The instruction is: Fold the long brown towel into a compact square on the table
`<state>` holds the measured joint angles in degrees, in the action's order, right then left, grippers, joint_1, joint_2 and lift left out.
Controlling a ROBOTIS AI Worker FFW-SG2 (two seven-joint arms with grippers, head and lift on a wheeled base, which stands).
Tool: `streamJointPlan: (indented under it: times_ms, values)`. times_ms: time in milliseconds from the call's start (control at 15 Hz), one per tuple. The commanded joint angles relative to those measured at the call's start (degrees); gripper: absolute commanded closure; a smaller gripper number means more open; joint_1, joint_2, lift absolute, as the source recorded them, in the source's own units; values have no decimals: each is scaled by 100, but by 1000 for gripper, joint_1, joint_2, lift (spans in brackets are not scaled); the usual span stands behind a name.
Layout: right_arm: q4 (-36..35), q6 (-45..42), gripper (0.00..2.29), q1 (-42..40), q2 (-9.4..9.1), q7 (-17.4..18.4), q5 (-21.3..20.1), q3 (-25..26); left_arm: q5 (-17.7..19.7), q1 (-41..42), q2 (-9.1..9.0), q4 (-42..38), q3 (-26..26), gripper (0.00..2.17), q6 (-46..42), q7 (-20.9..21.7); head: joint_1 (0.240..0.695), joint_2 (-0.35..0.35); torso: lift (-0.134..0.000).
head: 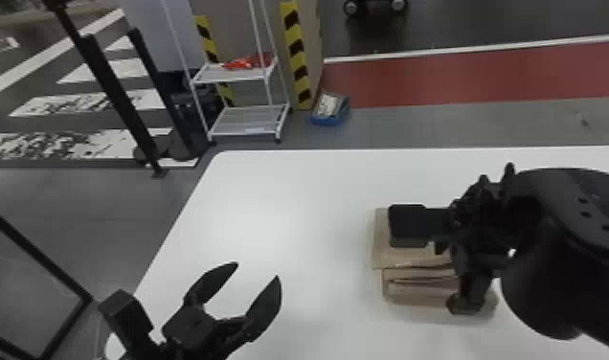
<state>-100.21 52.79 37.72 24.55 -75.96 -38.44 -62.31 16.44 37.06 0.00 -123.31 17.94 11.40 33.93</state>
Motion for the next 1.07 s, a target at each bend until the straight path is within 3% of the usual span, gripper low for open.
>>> streamJointPlan:
  times_ms: [0,533,1000]
  values:
    - [63,26,265,-10,-73,38,-23,0,-1,30,-15,0,-45,87,-54,9,695,267,-123]
    - [239,96,471,25,-284,90,-103,61,-1,56,-15,9,-62,90,-72,35,695,269,-123]
    - [213,131,529,34,-319,99,-15,290,-89,38,-15,0,-150,90,-89,9,695,265,-123]
